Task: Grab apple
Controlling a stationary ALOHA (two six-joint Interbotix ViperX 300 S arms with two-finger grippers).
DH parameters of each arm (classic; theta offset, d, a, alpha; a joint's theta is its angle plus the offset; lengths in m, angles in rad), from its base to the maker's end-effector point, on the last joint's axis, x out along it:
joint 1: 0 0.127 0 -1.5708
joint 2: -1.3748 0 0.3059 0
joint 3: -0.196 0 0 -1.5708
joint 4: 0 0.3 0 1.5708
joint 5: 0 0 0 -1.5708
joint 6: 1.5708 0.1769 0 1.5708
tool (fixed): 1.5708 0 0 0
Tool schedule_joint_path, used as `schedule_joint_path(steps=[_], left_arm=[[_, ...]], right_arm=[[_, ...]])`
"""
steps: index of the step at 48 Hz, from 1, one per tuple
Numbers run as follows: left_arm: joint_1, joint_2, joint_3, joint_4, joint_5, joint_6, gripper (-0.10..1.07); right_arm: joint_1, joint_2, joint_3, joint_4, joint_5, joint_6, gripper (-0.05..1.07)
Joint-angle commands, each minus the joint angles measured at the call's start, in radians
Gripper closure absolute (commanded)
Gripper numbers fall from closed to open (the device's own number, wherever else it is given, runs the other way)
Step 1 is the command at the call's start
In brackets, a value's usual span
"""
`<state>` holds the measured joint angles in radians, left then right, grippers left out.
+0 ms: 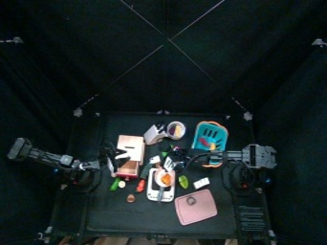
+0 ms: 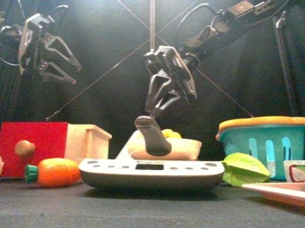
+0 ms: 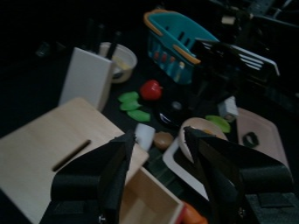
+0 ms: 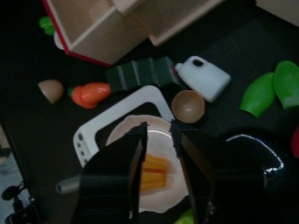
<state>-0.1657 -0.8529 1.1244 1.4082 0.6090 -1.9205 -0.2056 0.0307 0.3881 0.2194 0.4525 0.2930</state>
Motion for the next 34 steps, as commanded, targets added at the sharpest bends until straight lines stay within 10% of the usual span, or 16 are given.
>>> schedule_joint_path(steps=[1, 11, 34], left_arm=[[0.061, -0.003, 0.0, 0.014, -0.008, -0.002, 0.11], [0.101, -0.003, 0.055, 0.018, -0.044, -0.003, 0.11], [0.112, -0.003, 0.063, 0.066, -0.046, -0.005, 0.11]], right_arm=[[-0.034, -0.04, -0.006, -0.008, 0.031, -0.002, 0.2], [-0.049, -0.041, -0.029, -0.057, 0.149, 0.0, 0.01], [-0.067, 0.012, -0.143, -0.044, 0.448, 0.021, 0.0]])
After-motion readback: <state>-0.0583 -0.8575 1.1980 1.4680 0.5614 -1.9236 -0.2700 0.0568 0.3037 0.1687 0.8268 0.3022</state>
